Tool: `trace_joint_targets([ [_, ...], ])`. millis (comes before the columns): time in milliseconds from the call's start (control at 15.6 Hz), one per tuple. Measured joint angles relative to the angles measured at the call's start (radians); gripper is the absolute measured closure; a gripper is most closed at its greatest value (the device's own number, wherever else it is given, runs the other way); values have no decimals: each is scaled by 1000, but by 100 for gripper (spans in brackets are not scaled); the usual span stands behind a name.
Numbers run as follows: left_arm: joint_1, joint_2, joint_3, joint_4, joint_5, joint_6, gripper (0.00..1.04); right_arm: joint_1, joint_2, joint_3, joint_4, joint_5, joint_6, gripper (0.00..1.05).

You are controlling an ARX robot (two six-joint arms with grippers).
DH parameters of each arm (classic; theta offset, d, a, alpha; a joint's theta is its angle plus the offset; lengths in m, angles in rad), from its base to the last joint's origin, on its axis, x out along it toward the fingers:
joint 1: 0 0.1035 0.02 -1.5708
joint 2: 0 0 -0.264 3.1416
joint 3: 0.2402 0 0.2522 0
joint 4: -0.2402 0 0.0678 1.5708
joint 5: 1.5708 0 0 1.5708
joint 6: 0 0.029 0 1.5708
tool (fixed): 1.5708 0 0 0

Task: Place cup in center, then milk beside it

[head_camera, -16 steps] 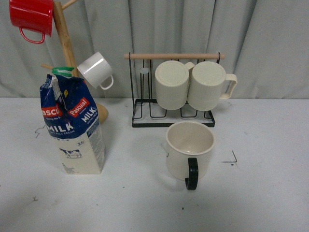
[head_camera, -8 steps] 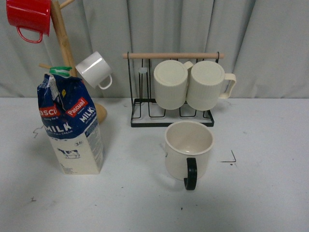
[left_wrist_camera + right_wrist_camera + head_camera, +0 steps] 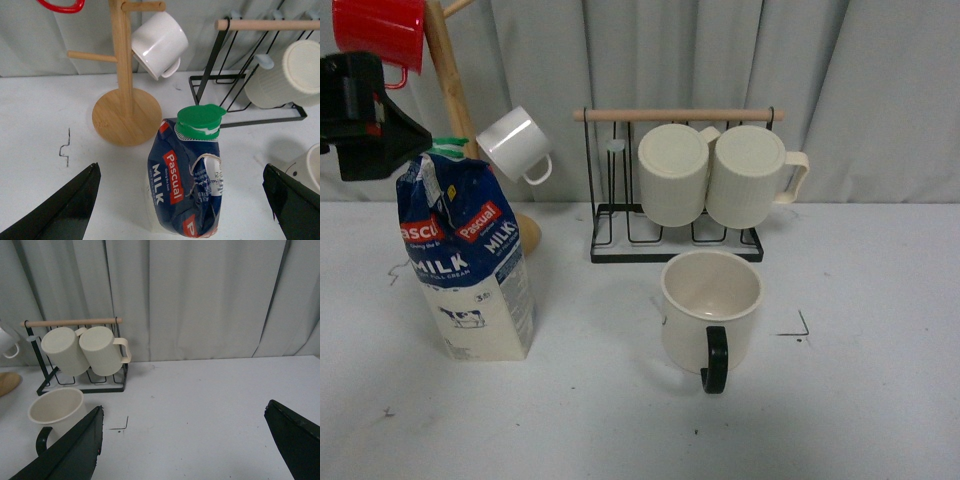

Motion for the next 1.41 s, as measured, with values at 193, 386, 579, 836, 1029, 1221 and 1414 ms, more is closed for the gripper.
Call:
trace_joint_targets([
  [193,-34,44,20,12,-34,26,7,0,0,0,0,0,0,6],
  [386,-64,122,51,38,-99,55,7,0,0,0,0,0,0,6],
  [579,-97,210,93,55,-151,68,7,0,0,0,0,0,0,6],
  [836,-111,247,109,55,-174,58,7,0,0,0,0,0,0,6],
  [1029,-122,303,121,65,-229,38,24,0,0,0,0,0,0,6],
  [1221,-127,309,127,74,-244,25,58,0,0,0,0,0,0,6],
  [1414,-137,309,130,67,-249,16,94,0,0,0,0,0,0,6],
])
